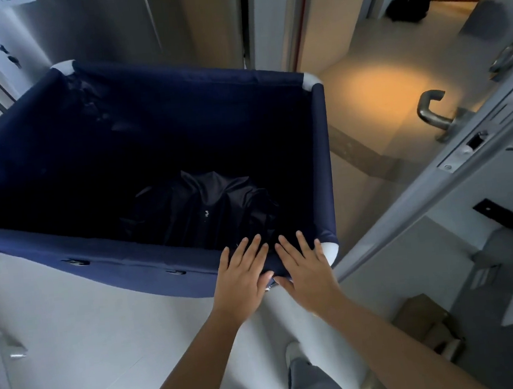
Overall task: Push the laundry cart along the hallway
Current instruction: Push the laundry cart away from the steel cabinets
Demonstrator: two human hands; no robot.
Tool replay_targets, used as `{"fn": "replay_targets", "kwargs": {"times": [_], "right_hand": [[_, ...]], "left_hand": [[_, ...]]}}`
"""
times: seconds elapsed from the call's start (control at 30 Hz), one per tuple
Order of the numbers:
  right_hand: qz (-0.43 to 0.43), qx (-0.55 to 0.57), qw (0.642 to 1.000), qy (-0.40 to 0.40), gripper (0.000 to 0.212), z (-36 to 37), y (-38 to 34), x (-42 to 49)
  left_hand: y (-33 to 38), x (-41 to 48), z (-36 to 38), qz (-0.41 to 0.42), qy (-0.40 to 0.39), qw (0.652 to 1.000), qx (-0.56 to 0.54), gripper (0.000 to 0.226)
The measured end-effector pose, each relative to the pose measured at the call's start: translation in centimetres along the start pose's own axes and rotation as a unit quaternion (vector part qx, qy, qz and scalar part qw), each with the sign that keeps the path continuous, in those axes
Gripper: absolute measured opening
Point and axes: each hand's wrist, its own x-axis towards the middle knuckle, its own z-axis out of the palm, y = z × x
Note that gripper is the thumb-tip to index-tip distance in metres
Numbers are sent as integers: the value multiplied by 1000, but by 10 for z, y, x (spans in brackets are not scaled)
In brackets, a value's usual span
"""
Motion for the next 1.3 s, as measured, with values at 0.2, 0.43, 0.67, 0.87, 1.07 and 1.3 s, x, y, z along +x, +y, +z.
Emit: {"fn": "replay_targets", "kwargs": {"times": [0.2,0.43,0.67,0.87,1.07,1.3], "right_hand": [[-17,17,999,-23,60,-2,-56,-11],[-97,71,993,-16,49,-6,-103,-21],[-134,95,985,-51,57,-9,-95,-12],[-127,115,982,-75,56,-7,-75,2],[-147,125,978,-76,55,1,-50,31],[-180,101,968,-144,58,26,-16,74]], "left_hand": [[-30,-44,-9,-22,12,999,-20,50],[-45,-88,-25,-123,44,990,-59,58],[-35,-100,-27,-163,-3,984,-66,72],[-23,-94,-24,-223,-54,973,-31,49],[-6,-68,-23,-233,-71,969,-36,52],[2,-37,-21,-266,-85,960,-34,56]]}}
